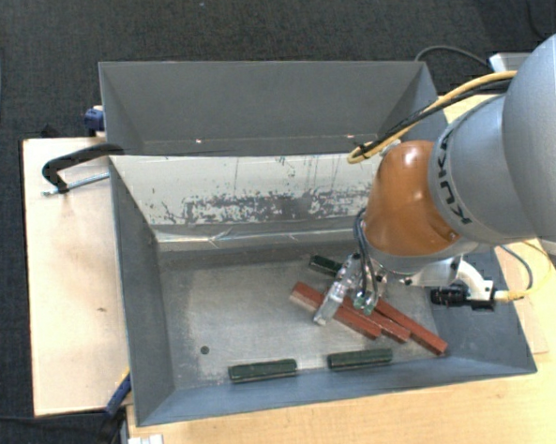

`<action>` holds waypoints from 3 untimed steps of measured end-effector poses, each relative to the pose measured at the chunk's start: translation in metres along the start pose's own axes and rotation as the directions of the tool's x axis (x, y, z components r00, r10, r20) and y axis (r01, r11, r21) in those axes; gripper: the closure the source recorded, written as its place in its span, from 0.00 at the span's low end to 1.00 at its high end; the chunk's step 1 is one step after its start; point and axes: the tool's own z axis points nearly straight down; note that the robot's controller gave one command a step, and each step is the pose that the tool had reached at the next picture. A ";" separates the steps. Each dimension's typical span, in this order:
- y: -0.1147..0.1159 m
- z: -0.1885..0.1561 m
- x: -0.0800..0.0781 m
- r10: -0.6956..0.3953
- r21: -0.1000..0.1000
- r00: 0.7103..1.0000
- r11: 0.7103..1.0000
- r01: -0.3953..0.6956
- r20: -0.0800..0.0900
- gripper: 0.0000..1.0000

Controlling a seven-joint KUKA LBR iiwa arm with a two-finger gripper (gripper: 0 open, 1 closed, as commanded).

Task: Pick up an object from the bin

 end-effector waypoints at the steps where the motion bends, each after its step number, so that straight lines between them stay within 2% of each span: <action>1: 0.000 0.000 0.000 0.000 0.000 1.000 1.000 0.000 0.000 1.00; 3: 0.000 -0.016 0.001 -0.001 0.002 1.000 1.000 0.001 -0.001 1.00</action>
Offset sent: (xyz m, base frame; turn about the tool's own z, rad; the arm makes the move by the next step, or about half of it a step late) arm 0.0002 0.0000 0.0362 0.0000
